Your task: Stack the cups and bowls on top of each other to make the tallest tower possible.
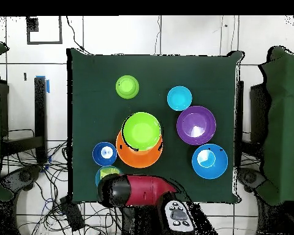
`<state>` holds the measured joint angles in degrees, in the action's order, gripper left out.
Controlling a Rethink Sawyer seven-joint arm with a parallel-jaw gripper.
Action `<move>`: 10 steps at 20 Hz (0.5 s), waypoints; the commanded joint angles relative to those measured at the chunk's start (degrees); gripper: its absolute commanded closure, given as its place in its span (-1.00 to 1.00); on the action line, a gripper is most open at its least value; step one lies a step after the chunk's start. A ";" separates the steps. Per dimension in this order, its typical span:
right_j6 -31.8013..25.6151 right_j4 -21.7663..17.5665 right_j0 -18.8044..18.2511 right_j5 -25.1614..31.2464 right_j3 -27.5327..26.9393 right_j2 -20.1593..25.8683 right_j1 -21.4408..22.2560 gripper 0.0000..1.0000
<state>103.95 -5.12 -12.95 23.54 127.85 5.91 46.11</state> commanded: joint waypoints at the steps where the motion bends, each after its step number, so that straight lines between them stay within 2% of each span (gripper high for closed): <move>1: -1.45 0.80 -3.45 11.60 -3.55 5.95 4.83 1.00; 6: -3.64 -0.99 -4.77 17.95 -6.85 6.24 8.37 1.00; 10: -4.66 -2.47 -4.79 21.76 -10.89 7.11 9.25 1.00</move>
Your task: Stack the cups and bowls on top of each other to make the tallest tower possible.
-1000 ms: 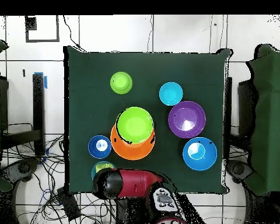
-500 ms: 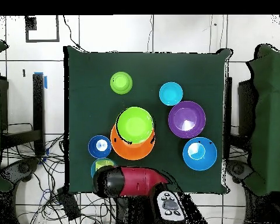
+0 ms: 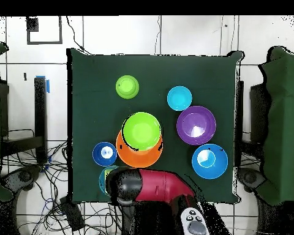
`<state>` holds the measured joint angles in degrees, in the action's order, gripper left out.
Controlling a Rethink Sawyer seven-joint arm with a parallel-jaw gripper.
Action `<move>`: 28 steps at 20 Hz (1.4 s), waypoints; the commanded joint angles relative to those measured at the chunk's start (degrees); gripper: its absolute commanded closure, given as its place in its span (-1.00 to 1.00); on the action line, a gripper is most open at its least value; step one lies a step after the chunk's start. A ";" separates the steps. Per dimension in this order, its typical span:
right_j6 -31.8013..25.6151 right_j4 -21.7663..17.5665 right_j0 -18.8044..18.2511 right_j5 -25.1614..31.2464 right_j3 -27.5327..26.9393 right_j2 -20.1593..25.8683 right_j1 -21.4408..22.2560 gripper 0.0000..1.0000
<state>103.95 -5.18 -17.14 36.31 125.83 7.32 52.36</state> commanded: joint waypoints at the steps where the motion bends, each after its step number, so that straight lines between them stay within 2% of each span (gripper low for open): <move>1: -5.05 -2.88 -0.61 9.20 -10.03 6.04 2.95 1.00; 4: -5.34 -4.84 -0.02 10.27 -14.25 6.23 1.74 1.00; 15: -9.32 -8.17 -1.42 14.79 -26.70 9.32 -5.99 1.00; 28: -12.44 -12.10 -4.39 12.82 -35.98 13.07 -15.49 1.00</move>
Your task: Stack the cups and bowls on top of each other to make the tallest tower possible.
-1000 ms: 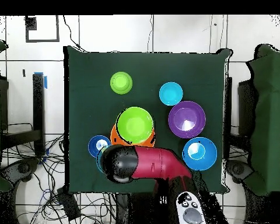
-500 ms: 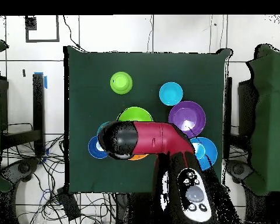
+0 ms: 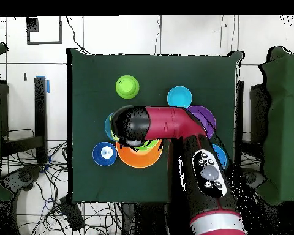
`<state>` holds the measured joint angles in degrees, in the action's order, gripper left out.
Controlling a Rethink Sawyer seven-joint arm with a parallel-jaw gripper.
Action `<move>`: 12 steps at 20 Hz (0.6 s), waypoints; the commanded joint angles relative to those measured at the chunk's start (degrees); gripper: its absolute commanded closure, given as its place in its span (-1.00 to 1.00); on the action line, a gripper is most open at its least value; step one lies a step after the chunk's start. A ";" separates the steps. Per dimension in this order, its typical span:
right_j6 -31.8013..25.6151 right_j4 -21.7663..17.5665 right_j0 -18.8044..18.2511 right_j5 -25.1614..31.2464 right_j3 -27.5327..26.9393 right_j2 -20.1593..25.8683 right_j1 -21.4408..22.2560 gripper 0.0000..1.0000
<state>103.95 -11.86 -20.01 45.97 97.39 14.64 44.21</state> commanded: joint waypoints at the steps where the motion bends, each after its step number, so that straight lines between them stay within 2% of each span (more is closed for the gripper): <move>1: -12.21 -5.66 -1.43 3.30 -8.35 6.09 -8.03 1.00; 9: -7.81 -5.37 3.11 7.88 -16.02 6.89 -11.75 1.00; 12: -6.03 -4.87 4.41 8.54 -16.64 6.51 -11.59 1.00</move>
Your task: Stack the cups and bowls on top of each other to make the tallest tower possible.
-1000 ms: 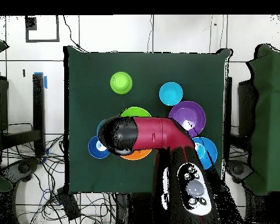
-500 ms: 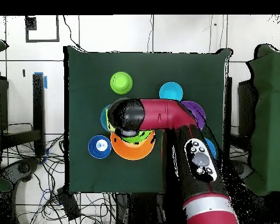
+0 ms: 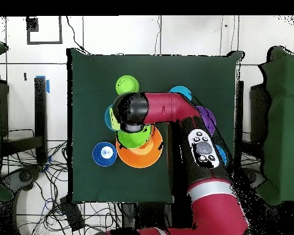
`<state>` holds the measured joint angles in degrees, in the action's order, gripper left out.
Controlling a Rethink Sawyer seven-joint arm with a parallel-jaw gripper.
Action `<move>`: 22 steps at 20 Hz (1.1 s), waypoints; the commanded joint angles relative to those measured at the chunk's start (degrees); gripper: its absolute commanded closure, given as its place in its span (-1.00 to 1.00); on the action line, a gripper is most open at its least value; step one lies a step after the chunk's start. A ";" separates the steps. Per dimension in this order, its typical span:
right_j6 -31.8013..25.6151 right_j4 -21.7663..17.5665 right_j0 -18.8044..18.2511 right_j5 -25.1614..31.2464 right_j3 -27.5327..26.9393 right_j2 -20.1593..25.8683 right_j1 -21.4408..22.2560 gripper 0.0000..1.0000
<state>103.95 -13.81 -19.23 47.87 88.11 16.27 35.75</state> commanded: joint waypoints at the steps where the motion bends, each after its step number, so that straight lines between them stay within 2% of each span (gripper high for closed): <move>1: -5.66 -2.72 3.87 6.61 -7.26 4.79 -3.00 1.00; 6: -4.92 -1.43 4.09 7.31 -5.27 4.41 -0.99 1.00; 14: -7.83 -0.17 1.50 11.80 -3.59 6.11 2.37 1.00; 22: -8.40 -0.43 0.40 14.72 -5.52 8.00 1.78 1.00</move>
<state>103.95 -13.88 -17.93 56.82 85.24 19.57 37.75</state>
